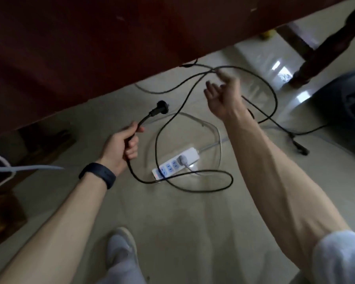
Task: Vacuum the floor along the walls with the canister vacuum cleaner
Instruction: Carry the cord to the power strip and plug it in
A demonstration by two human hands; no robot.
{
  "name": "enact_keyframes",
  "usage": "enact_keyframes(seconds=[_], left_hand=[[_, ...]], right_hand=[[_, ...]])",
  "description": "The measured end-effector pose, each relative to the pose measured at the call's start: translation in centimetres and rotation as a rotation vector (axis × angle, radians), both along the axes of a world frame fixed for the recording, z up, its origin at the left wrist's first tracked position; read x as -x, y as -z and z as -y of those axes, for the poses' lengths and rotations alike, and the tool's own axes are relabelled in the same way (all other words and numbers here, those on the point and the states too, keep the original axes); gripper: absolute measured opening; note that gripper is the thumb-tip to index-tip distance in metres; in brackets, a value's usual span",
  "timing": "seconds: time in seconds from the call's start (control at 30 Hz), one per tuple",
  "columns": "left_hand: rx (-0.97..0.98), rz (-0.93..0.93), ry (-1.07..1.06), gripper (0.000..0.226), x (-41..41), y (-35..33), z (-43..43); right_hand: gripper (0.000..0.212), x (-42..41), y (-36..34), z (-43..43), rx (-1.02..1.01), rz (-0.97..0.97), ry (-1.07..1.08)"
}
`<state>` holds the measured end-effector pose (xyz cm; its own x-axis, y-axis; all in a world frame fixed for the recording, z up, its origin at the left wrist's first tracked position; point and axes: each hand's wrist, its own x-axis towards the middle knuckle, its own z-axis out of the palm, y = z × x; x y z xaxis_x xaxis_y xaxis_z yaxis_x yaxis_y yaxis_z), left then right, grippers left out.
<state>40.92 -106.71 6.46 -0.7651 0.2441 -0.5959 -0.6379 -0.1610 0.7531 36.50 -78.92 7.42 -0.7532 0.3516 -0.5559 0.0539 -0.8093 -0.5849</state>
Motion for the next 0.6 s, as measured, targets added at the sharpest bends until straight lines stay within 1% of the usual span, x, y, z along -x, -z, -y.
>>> enact_keyframes(seconds=[0.07, 0.1, 0.13, 0.17, 0.2, 0.23, 0.27, 0.33, 0.37, 0.4, 0.47, 0.53, 0.57, 0.6], left_hand=[[0.047, 0.016, 0.007, 0.024, -1.0, 1.1, -0.6], [0.081, 0.026, 0.013, 0.023, -1.5, 1.7, -0.8], [0.110, 0.042, 0.022, 0.022, -2.0, 2.3, -0.9], [0.130, 0.064, 0.037, 0.021, -2.3, 2.8, -0.9], [0.143, 0.088, 0.062, 0.022, -2.7, 3.2, -0.7], [0.157, 0.114, 0.093, 0.023, -2.9, 3.7, -0.4], [0.179, 0.139, 0.125, 0.025, -3.3, 4.1, 0.0], [0.258, 0.181, 0.163, 0.028, -3.8, 4.9, 0.9], [0.300, 0.200, 0.174, 0.028, -4.1, 5.3, 1.3], [0.326, 0.221, 0.186, 0.026, -4.4, 5.6, 1.6], [0.363, 0.245, 0.222, 0.021, -4.8, 5.7, 2.0], [0.489, 0.174, 0.334, 0.029, -5.1, 5.8, 2.4], [0.565, 0.113, 0.393, 0.032, -5.2, 5.9, 2.6], [0.625, 0.055, 0.437, 0.030, -5.4, 6.0, 2.6]], right_hand=[[0.034, -2.1, 3.4, 1.7, -0.216, 0.143, -0.198], [0.036, -3.7, 5.4, 2.7, -0.373, 0.236, -0.304], [0.036, -5.6, 7.7, 3.3, -0.565, 0.339, -0.419], [0.036, -7.7, 9.8, 3.9, -0.805, 0.438, -0.560], [0.037, -9.8, 11.6, 4.3, -1.044, 0.506, -0.720], [0.039, -11.7, 13.0, 4.8, -1.228, 0.539, -0.862], [0.043, -13.4, 13.8, 5.3, -1.338, 0.553, -0.988], [0.050, -16.0, 14.8, 6.3, -1.426, 0.551, -1.170], [0.050, -17.1, 15.3, 6.8, -1.487, 0.548, -1.207], [0.050, -18.1, 15.6, 7.3, -1.590, 0.527, -1.184], [0.054, -19.9, 16.6, 8.1, -1.847, 0.483, -1.047], [0.057, -20.9, 17.5, 8.6, -2.006, 0.430, -0.937], [0.054, -21.2, 18.0, 8.8, -2.042, 0.376, -0.932], [0.050, -21.3, 18.1, 9.0, -2.059, 0.319, -0.983]])
